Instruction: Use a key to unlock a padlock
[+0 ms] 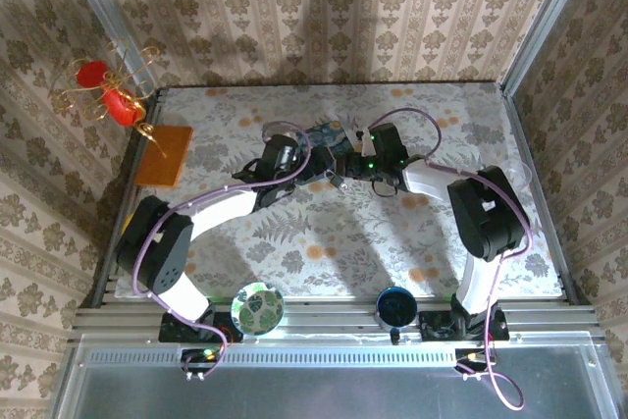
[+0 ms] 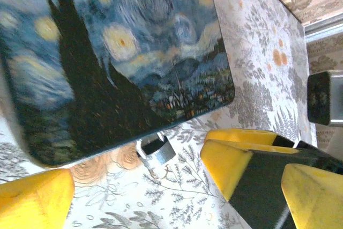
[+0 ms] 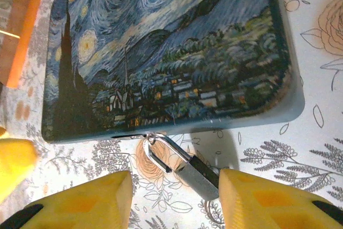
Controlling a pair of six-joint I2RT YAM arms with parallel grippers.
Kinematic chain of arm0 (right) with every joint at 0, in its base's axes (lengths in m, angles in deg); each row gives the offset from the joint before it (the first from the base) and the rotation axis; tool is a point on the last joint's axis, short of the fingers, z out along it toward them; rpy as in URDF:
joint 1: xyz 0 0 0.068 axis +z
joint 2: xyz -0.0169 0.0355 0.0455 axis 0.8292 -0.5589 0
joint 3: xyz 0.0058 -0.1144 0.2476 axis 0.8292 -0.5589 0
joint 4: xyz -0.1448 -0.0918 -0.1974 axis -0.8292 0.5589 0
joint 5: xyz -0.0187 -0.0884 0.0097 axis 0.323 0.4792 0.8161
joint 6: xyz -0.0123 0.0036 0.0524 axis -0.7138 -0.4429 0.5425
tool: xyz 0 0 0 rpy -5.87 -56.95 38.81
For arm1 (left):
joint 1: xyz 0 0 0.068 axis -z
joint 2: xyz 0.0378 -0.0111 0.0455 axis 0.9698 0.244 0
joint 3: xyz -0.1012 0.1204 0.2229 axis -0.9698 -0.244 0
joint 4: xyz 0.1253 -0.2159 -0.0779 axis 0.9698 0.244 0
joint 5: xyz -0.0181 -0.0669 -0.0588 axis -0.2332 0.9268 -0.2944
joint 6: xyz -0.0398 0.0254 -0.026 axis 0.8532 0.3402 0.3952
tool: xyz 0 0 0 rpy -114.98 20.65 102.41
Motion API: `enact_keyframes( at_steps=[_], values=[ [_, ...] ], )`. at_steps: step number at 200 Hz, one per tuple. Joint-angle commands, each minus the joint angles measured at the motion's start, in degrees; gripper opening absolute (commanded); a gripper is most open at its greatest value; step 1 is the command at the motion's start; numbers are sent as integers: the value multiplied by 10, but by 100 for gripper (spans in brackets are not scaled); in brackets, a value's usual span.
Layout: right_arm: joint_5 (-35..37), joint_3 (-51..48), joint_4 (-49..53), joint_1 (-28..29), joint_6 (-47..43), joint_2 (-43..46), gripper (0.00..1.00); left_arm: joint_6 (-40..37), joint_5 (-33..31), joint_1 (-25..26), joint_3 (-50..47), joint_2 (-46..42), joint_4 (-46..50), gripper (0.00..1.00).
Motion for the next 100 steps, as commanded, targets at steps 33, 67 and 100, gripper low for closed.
enact_keyframes(
  at_steps=[33, 67, 100],
  values=[
    [8, 42, 57, 17, -53, -45, 46, -42, -26, -63, -22, -31, 62, 100],
    [7, 39, 46, 24, -48, -59, 46, -66, -27, -88, -28, -40, 61, 100],
    [4, 48, 44, 28, -43, -73, 46, -117, -34, -107, 15, -5, 96, 100]
  ],
)
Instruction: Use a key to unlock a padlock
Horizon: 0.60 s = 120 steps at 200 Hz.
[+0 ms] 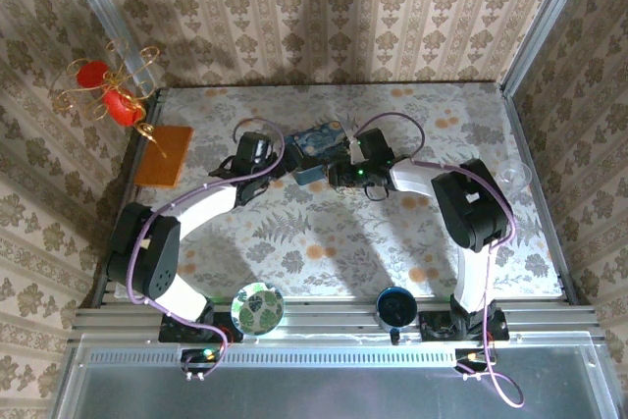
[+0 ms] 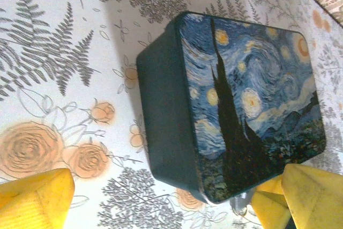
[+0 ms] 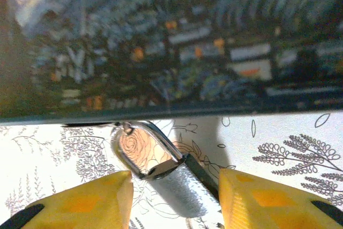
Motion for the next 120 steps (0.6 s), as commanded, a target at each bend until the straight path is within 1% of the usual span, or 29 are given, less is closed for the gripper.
enact_keyframes(
  at_steps=[1, 17, 20, 25, 42, 71, 120],
  values=[
    [0, 18, 12, 4, -4, -13, 46, -59, -12, -12, 40, 19, 39, 100],
    [0, 21, 12, 5, -1, -16, 45, -87, -24, -12, 73, 47, 65, 100],
    [0, 21, 12, 5, -1, -17, 45, -92, -25, -26, 79, 52, 70, 100],
    [1, 21, 13, 5, -2, -17, 45, -99, -26, -28, 88, 60, 76, 100],
    [4, 18, 14, 4, -1, -19, 46, -117, -20, -31, 116, 85, 94, 100],
    [9, 19, 14, 4, -2, -26, 46, -123, -16, -32, 137, 110, 96, 100],
    [-15, 29, -5, 4, 11, -48, 42, -134, -32, -34, 163, 149, 99, 100]
  ],
)
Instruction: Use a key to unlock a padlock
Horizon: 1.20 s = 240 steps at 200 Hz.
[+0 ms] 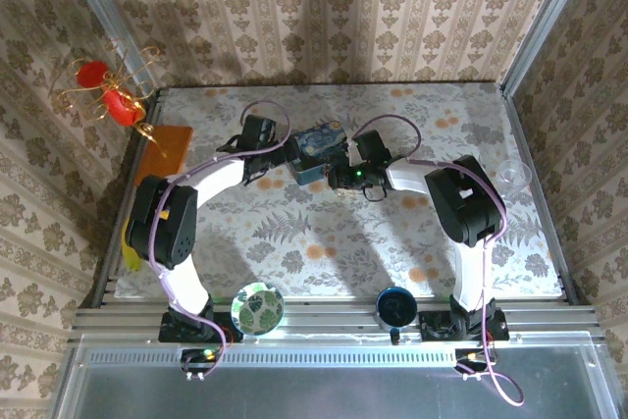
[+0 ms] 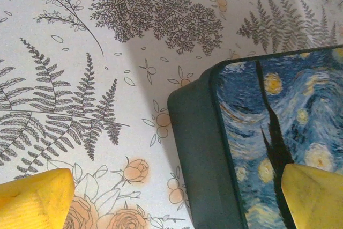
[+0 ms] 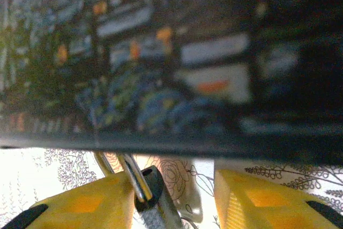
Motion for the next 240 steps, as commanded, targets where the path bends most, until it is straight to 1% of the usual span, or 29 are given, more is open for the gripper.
enact_keyframes(
  at_steps=[1, 36, 53, 62, 74, 133, 176, 195, 199, 224, 240],
  values=[
    [-11, 12, -9, 3, 9, -18, 42, -24, -18, -3, 25, 21, 17, 100],
    [-17, -5, -27, 3, 19, -11, 37, -29, -21, -4, 43, 49, 29, 100],
    [-19, -11, -30, 3, 24, -9, 32, -30, -22, -4, 45, 55, 29, 100],
    [-20, -16, -35, 3, 29, -5, 31, -30, -23, -4, 45, 56, 29, 100],
    [-22, -24, -42, 3, 37, 1, 27, -32, -26, -4, 44, 56, 30, 100],
    [-19, -65, -78, 3, 78, 37, 20, -41, -54, 0, 42, 63, 44, 100],
    [-12, -83, -82, 3, 94, 58, 17, -42, -63, 11, 29, 60, 45, 100],
    [-4, -93, -79, 3, 102, 72, 14, -37, -64, 11, 14, 52, 43, 100],
    [-2, -96, -79, 3, 104, 75, 15, -35, -64, 28, 10, 50, 42, 100],
    [5, -120, -80, 3, 116, 99, 13, -33, -72, 46, -13, 38, 45, 100],
    [14, -131, -74, 2, 119, 115, 11, -30, -81, 59, -24, 29, 52, 100]
  ],
)
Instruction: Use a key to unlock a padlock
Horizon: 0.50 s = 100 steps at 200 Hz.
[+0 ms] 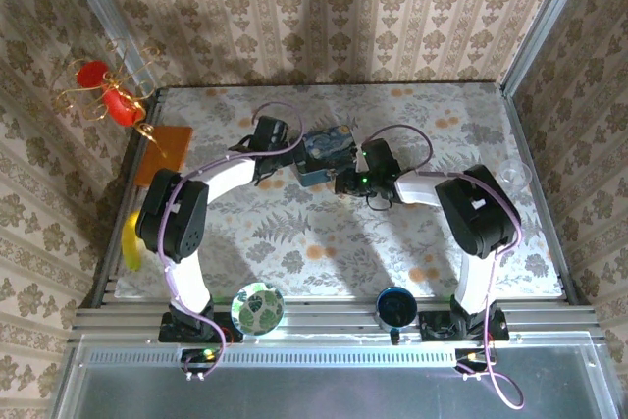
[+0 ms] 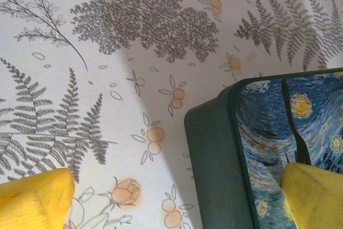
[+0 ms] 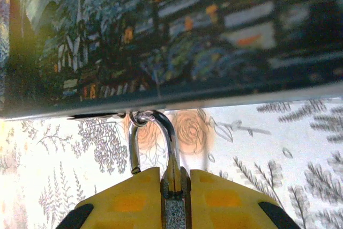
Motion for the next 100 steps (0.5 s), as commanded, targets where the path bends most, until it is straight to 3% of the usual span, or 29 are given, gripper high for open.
enact_keyframes(
  at_steps=[1, 100],
  values=[
    [20, -18, 17, 0, 16, 38, 11, -5, -25, 22, -38, -4, 72, 100],
    [63, -28, 64, -3, 10, 72, 4, 75, -11, 82, -118, -87, 58, 100]
  ],
)
